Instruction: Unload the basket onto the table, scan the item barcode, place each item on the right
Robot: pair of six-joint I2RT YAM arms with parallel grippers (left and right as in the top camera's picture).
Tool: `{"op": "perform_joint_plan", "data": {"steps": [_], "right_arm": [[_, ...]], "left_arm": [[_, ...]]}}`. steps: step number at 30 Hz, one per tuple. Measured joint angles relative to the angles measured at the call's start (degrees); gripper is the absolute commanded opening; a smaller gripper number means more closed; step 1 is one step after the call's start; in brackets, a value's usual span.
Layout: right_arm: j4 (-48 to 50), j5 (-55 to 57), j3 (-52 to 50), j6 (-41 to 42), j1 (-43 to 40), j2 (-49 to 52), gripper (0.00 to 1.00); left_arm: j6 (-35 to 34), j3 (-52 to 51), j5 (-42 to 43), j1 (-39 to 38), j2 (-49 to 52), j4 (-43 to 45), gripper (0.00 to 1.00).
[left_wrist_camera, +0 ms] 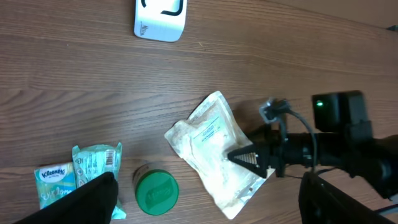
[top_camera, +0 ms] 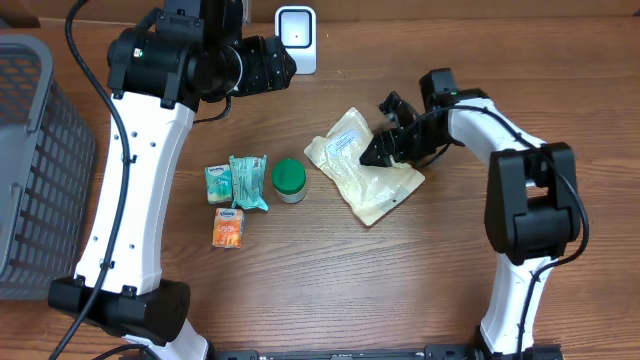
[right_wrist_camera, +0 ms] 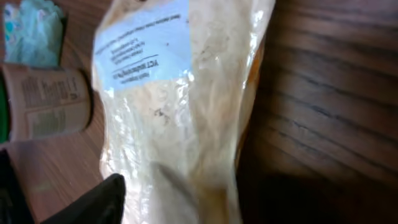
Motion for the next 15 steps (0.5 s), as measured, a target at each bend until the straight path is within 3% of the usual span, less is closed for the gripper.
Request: {"op": "perform_joint_plan", "data": {"steps": [4, 12, 15], "right_arm": [[-0.7, 0.0, 0.4, -0.1, 1.0, 1.2, 0.29], [-3.0, -1.5, 1.0, 3.2, 1.3, 2.3, 0.06], [-6.4, -2.0, 2.9, 4.2, 1.0, 2.4, 0.04]], "left_arm": [[0.0, 0.0, -0.2, 0.0, 0.0, 0.0, 0.85], [0.0, 0.0, -0.3, 0.0, 0.0, 0.2, 0.86], [0.0, 0.0, -0.4, 0.0, 0.0, 0.5, 0.86]]}}
